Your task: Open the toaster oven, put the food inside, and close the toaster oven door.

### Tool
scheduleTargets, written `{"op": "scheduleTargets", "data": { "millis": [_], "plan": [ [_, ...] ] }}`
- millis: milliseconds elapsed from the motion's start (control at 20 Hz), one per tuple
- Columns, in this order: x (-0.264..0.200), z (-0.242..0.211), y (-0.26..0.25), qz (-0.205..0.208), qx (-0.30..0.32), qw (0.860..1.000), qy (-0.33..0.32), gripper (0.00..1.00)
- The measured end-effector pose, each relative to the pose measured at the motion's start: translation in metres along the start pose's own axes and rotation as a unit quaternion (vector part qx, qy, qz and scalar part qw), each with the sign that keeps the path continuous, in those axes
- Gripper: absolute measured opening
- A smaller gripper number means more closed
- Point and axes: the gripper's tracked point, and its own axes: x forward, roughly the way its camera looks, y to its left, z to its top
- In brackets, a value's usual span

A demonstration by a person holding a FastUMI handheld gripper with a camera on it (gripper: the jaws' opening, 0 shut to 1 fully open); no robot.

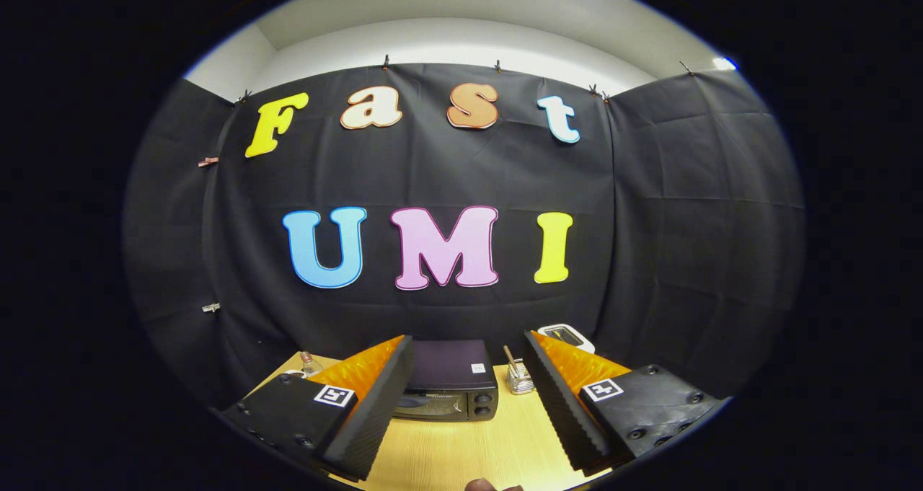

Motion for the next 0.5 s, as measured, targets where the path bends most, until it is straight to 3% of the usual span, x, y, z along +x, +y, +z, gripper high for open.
{"op": "scheduleTargets", "data": {
  "millis": [500],
  "plan": [
    [0.0001, -0.0021, 0.0002, 0.002, 0.006, 1.0, 0.001, 0.99]
  ]
}}
